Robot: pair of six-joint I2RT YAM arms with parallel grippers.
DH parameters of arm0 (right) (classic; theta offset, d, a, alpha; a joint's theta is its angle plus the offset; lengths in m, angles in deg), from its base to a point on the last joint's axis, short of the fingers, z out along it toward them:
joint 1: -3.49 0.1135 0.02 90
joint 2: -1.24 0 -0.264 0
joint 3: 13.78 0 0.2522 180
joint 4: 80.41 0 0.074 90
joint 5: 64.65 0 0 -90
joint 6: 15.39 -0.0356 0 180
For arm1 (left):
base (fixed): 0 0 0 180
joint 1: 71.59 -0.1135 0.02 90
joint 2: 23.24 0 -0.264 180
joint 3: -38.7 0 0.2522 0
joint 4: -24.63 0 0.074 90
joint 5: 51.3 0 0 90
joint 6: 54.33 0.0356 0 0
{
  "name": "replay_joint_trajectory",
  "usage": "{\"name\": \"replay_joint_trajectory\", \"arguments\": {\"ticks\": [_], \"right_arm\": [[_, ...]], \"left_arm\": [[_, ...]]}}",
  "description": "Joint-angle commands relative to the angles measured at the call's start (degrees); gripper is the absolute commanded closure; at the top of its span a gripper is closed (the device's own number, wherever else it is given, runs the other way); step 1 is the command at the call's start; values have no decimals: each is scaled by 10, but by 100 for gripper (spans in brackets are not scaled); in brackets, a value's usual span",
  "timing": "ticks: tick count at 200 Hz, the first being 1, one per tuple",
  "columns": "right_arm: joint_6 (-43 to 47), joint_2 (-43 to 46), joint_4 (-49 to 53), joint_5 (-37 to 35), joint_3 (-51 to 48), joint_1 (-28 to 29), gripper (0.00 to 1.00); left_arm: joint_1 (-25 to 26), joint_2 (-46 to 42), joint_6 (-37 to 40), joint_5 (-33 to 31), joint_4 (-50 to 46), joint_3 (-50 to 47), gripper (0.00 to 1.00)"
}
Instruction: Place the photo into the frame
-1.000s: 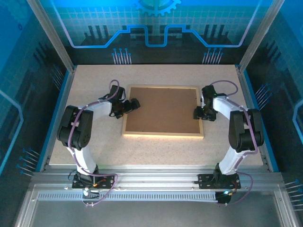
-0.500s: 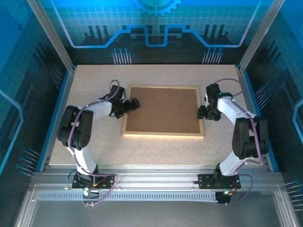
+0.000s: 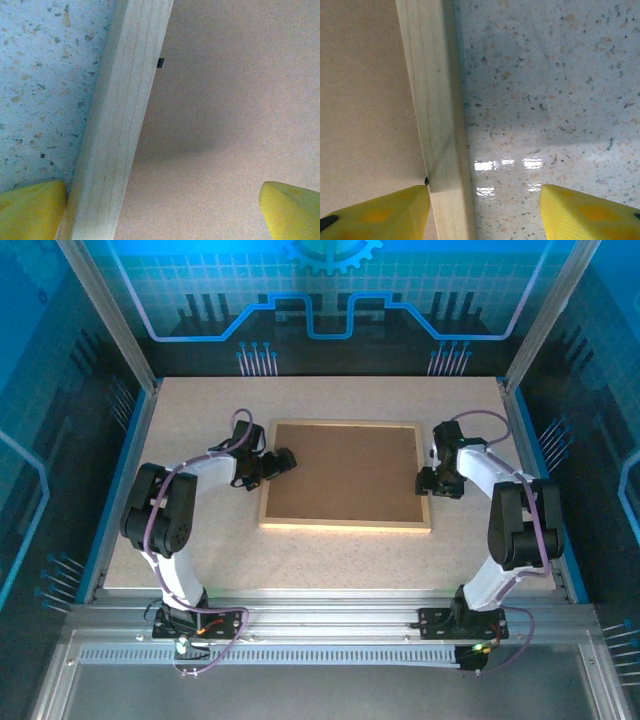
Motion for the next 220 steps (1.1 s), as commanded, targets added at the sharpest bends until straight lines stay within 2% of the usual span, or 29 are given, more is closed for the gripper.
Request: {"name": "replay_joint_trajectory", "arguments": {"ticks": [1,107,220], "right_arm": [[0,-7,-1,-7,-7,-5,39],[6,6,-1,-27,15,-5,39],[0,-39,-18,5,17,-1,39]], "left_arm": [[22,5,5,62,33,-7,1],[21,3,6,60,29,-6,1],[21,0,5,60,30,-8,1]]}}
